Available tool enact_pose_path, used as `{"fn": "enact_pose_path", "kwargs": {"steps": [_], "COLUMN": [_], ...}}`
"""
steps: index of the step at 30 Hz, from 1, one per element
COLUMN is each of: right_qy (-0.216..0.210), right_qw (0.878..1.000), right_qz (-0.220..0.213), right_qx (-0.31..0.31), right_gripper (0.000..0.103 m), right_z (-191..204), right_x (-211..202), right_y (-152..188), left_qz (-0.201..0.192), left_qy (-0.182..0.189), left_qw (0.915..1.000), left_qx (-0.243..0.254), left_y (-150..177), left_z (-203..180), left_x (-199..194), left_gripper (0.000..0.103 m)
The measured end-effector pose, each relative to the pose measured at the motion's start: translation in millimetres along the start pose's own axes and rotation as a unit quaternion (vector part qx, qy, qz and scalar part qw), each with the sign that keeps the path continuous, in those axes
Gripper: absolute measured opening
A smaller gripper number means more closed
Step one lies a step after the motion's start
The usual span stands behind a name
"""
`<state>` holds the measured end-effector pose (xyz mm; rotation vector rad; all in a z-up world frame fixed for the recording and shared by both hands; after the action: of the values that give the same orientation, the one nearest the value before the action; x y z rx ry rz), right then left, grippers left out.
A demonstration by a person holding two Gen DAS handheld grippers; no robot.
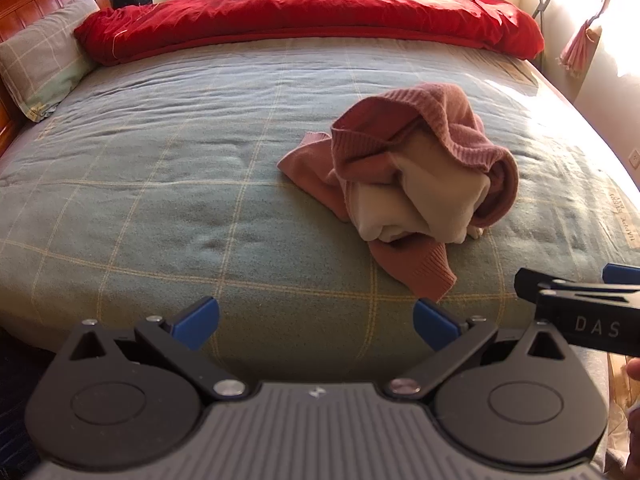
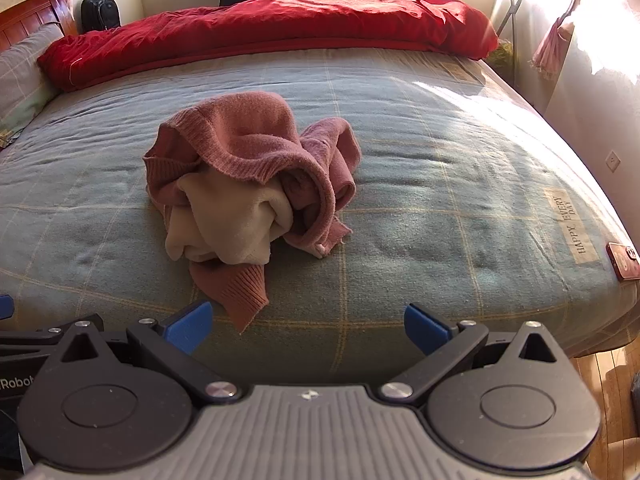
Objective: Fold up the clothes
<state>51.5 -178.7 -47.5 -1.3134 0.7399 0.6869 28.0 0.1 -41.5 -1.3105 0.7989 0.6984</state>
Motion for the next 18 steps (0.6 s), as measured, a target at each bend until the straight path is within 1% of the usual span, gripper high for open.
{"fn": "enact_pose_path", "kwargs": {"steps": [10,18], "right_qy": [0.002,0.000], "right_qw": [1.000,1.000], "right_qz": [0.005,0.002], "right_qx": [-0.001,-0.001], "right_gripper": [0.103,0.103], "right_z": [0.6,-0.1], "right_x": [0.4,0.4], "right_y": [-0.1,0.0], "left_qz": [0.006,0.000], "left_qy": [0.000,-0.003], "left_qw": [1.0000,1.0000], "left_qx": [-0.001,0.003], "left_y": [-1.3,-2.5], "left_z": [1.5,0.2], "left_x": [1.3,1.3], "left_gripper": [0.102,0.102]}}
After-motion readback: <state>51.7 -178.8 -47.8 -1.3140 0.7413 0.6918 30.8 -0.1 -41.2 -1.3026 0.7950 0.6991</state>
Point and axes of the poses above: each gripper's, at about its wrist camera, not at the fingertips, and x roughly the way its jaws point, z to its left, y to its underside, the point moved 5 cm from there along x, roughly the way its jaws point, and after that the axes turned 8 degrees about x, right-handed, at the moved point
